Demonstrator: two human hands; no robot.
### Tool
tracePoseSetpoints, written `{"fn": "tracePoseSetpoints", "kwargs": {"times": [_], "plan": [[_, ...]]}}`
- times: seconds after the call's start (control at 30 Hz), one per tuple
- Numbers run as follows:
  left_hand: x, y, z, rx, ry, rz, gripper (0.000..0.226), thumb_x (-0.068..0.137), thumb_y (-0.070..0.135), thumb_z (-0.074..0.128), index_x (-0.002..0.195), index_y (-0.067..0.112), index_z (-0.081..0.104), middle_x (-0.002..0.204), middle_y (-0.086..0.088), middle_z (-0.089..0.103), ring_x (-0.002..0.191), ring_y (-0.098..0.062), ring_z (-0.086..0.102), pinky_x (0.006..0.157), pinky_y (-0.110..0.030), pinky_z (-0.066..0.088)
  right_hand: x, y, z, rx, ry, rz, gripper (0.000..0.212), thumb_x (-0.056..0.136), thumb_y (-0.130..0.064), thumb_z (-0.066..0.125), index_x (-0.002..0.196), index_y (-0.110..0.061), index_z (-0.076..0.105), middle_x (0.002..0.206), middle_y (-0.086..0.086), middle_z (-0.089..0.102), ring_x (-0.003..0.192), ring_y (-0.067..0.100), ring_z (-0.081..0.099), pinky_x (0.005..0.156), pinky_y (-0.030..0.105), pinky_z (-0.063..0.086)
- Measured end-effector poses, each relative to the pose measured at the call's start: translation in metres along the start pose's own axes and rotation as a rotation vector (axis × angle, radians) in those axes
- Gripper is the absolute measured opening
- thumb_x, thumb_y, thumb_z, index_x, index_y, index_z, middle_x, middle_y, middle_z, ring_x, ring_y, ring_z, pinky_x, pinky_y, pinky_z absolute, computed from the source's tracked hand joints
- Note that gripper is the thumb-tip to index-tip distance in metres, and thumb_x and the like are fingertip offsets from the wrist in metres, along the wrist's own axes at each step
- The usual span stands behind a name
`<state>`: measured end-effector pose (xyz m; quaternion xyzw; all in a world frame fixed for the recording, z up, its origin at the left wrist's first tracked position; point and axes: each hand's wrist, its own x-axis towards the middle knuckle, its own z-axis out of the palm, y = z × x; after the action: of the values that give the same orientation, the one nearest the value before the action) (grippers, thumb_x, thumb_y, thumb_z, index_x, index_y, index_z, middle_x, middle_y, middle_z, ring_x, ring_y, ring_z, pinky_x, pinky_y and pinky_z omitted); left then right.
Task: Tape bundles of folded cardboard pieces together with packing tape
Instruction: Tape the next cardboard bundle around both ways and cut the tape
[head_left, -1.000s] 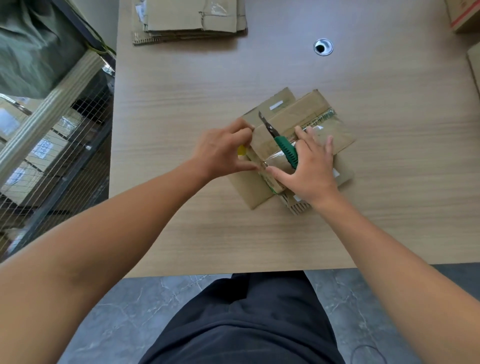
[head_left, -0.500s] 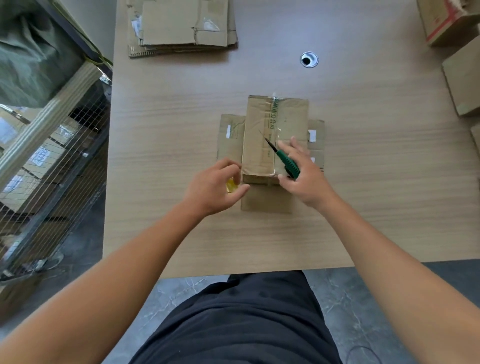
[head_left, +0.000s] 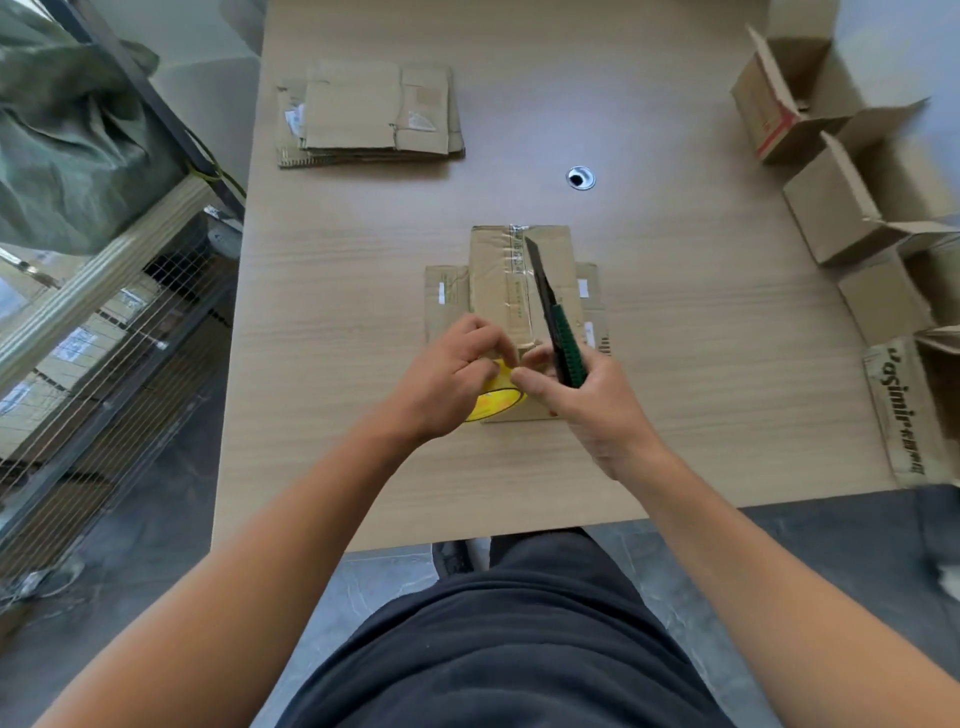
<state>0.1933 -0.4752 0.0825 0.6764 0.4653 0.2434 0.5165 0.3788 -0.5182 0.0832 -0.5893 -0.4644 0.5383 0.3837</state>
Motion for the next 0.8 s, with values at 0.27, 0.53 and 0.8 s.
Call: {"fn": "tracePoseSetpoints", "kwargs": {"times": [0.27, 0.53, 0.8], "plan": [[-0.023, 0.005, 0.021, 0.062, -0.044, 0.090, 0.019, 0.089, 0.021, 0.051, 0.095, 0.034, 0.065, 0.107, 0.014, 0.053, 0.099, -0.005, 0.054, 0.082, -0.030, 0.046, -0.034, -0.005, -0.004, -0.260, 0.110, -0.071, 0.016, 0.092, -0.021, 0.072, 0.082, -0.014, 0.062, 0.070, -0.004, 0.055, 0.066, 0.012, 0.048, 0.065, 0.034, 0.042], [-0.048, 0.002, 0.032, -0.433, -0.026, 0.003, 0.031, 0.095, 0.033, 0.059, 0.123, 0.021, 0.057, 0.102, 0.005, 0.071, 0.088, -0.009, 0.066, 0.071, -0.023, 0.051, -0.051, -0.019, -0.028, -0.092, 0.174, -0.080, 0.013, 0.094, -0.015, 0.067, 0.083, -0.015, 0.059, 0.079, 0.014, 0.065, 0.065, 0.016, 0.053, 0.062, 0.034, 0.046], [-0.048, 0.045, 0.078, -0.199, -0.066, 0.143, 0.027, 0.096, 0.039, 0.061, 0.110, 0.016, 0.061, 0.084, 0.000, 0.070, 0.070, -0.018, 0.069, 0.066, -0.029, 0.056, -0.074, -0.004, -0.086, -0.053, 0.194, -0.102, 0.019, 0.091, -0.020, 0.074, 0.080, -0.019, 0.059, 0.064, -0.007, 0.057, 0.062, 0.012, 0.052, 0.058, 0.025, 0.045]]}}
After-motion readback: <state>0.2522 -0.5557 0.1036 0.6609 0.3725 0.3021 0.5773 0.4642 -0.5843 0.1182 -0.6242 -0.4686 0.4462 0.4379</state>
